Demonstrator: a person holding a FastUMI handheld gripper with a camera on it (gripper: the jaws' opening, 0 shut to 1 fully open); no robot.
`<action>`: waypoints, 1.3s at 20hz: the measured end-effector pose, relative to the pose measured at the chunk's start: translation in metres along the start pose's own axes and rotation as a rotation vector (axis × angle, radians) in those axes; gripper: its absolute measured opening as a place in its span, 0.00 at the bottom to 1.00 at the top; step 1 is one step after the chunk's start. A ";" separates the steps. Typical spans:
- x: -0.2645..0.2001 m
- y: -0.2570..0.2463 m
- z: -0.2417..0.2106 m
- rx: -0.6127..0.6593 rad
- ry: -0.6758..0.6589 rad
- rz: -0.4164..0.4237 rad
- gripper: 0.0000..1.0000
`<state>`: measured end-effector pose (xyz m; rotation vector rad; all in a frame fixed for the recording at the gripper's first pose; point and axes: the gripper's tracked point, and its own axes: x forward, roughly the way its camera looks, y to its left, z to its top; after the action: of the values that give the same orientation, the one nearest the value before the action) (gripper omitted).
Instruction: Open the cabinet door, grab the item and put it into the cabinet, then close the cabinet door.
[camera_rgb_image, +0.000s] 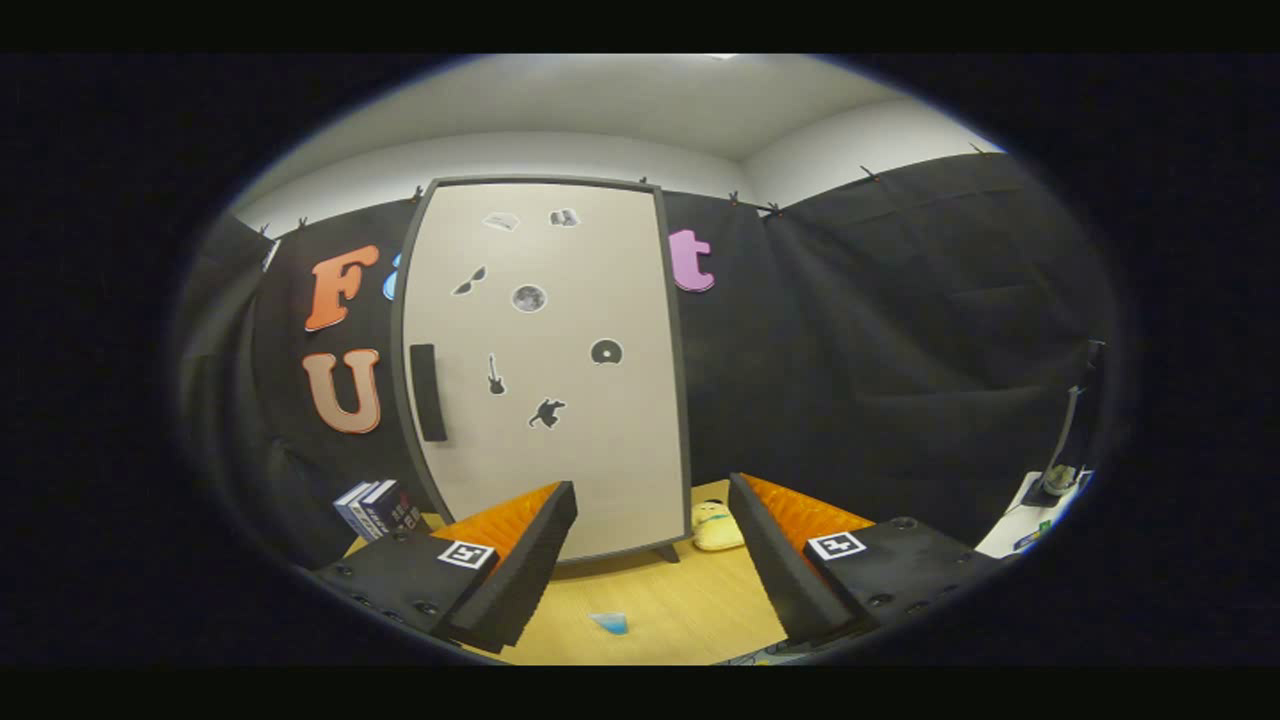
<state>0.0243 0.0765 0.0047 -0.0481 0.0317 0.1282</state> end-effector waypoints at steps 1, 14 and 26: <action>0.005 0.013 0.000 -0.009 0.005 0.025 0.98; 0.086 0.169 0.016 -0.063 0.037 0.249 0.98; 0.172 0.221 0.014 -0.072 0.112 0.280 0.95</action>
<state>0.1668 0.3176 0.0024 -0.1228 0.1461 0.4071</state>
